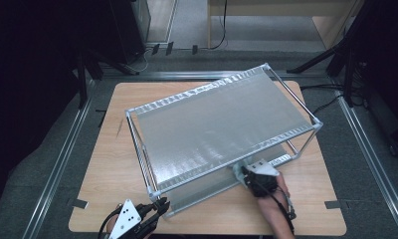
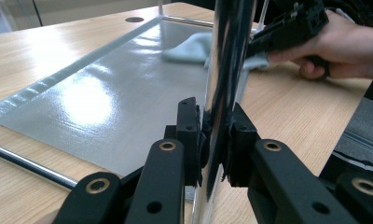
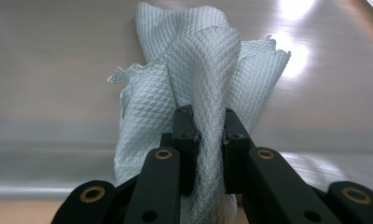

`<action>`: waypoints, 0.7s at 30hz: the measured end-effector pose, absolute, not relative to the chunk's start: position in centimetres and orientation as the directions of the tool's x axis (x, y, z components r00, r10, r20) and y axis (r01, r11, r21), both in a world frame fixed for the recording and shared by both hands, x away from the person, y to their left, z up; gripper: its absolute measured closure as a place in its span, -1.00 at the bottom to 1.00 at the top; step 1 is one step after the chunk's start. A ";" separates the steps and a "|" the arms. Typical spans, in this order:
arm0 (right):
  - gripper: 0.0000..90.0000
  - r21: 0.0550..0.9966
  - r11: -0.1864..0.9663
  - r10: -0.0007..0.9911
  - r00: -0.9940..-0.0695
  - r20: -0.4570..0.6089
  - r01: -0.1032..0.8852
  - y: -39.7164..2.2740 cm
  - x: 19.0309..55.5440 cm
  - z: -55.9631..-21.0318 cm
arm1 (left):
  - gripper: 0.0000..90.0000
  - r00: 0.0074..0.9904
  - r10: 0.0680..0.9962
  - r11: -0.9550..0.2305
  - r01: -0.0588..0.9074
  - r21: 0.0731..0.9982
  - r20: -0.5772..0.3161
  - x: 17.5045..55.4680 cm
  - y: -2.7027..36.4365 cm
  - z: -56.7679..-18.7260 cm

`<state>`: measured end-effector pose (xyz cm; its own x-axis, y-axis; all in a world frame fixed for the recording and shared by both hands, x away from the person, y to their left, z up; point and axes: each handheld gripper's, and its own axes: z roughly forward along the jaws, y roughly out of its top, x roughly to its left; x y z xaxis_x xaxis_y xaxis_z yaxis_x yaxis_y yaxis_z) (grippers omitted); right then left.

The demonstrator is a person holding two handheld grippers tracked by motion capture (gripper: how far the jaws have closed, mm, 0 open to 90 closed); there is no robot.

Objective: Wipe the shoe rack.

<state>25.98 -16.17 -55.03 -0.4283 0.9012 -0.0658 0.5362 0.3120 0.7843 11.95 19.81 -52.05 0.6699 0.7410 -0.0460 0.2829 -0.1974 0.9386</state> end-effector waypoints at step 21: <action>0.78 0.786 0.399 0.774 -0.633 -0.012 0.473 -6.4 20.4 -55.3 | 0.77 0.668 0.741 -0.186 0.290 0.939 -0.060 11.9 19.9 -52.1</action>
